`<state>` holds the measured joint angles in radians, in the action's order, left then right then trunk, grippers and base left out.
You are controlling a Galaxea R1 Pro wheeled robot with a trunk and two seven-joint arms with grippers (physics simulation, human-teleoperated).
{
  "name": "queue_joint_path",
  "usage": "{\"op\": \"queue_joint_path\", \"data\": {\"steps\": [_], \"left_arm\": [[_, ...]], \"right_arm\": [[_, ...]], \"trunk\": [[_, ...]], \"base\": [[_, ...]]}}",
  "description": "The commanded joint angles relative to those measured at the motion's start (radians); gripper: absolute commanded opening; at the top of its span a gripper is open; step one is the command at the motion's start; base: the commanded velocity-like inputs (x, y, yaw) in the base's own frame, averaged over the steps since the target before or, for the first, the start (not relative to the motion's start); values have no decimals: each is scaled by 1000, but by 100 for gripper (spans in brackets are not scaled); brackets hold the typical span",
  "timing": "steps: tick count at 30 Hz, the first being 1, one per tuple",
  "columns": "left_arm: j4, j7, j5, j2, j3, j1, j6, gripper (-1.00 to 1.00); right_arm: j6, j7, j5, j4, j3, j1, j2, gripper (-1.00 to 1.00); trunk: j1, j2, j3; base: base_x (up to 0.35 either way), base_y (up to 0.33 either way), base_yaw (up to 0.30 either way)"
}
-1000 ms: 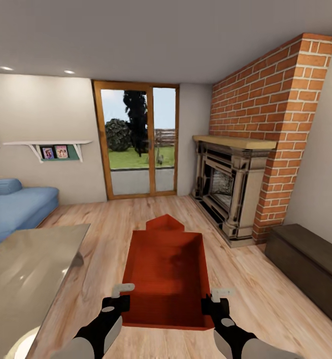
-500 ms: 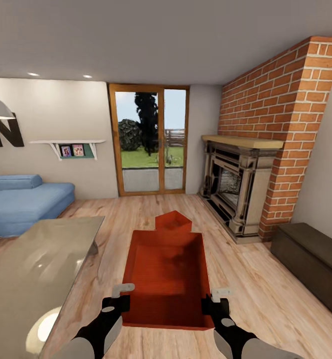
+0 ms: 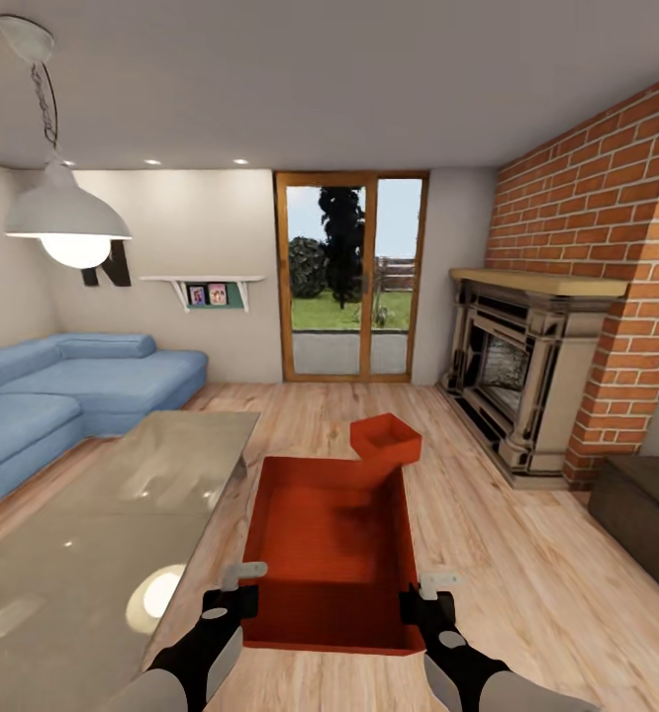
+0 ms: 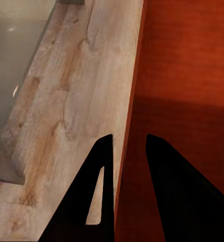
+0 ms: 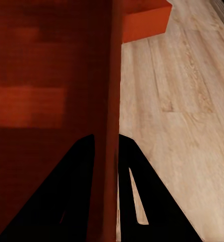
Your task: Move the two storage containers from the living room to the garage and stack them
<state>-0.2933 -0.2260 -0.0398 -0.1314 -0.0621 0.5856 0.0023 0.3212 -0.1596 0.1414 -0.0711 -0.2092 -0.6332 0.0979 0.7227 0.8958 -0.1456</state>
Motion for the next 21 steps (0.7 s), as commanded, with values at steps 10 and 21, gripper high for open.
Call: {"op": "queue_joint_path", "data": {"steps": [10, 21], "left_arm": [[-1, -12, -11, 2, -25, 1, 0, -100], [-1, -12, -11, 2, -25, 2, 1, -100]], "right_arm": [[9, -6, 18, -1, 33, -1, -3, -100], [9, -6, 18, -1, 33, -1, -3, -100]], "trunk": [[0, 1, -1], [0, 1, -1]], "base": [[-334, 0, 300], [-334, 0, 300]]}}
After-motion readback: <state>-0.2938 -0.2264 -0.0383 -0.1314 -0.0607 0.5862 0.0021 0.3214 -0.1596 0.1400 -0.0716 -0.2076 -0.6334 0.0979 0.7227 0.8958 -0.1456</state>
